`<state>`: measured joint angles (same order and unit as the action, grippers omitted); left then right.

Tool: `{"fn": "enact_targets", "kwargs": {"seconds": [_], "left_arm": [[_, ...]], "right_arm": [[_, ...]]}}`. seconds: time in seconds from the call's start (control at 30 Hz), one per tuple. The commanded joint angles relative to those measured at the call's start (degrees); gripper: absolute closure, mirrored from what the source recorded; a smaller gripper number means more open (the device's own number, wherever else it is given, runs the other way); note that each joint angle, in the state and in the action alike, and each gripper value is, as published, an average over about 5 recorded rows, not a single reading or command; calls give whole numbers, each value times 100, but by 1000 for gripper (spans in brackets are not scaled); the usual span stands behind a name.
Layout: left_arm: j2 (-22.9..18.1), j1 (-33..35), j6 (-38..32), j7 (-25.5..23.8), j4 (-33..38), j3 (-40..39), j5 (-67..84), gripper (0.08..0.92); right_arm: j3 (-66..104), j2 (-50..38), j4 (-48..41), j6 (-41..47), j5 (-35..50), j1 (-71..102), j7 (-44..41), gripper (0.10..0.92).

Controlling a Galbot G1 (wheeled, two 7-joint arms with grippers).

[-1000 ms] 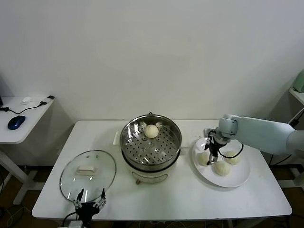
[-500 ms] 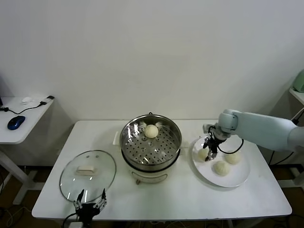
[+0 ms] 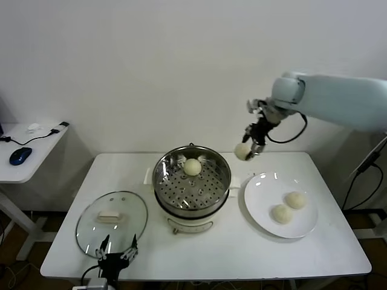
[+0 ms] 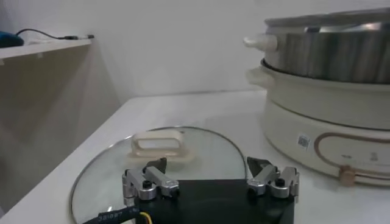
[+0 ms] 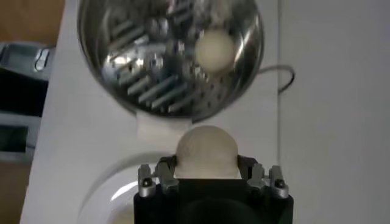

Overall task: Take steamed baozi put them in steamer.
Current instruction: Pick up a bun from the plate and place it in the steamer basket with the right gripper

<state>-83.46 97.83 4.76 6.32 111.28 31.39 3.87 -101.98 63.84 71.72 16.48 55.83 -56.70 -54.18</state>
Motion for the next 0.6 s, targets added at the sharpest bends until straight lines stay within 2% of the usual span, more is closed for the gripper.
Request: {"fn": "enact_targets", "kwargs": {"seconds": [0.03, 0.33, 0.6], "left_arm": [[8, 44, 11, -11, 149, 11, -5, 177], [10, 101, 17, -20, 242, 44, -6, 177], [32, 93, 20, -24, 235, 50, -1, 177]], "right_arm": [[160, 1404, 889, 778, 1386, -236, 1159, 355], [203, 2374, -237, 880, 879, 1036, 1446, 355], [117, 2800, -1120, 846, 546, 1744, 1491, 355]]}}
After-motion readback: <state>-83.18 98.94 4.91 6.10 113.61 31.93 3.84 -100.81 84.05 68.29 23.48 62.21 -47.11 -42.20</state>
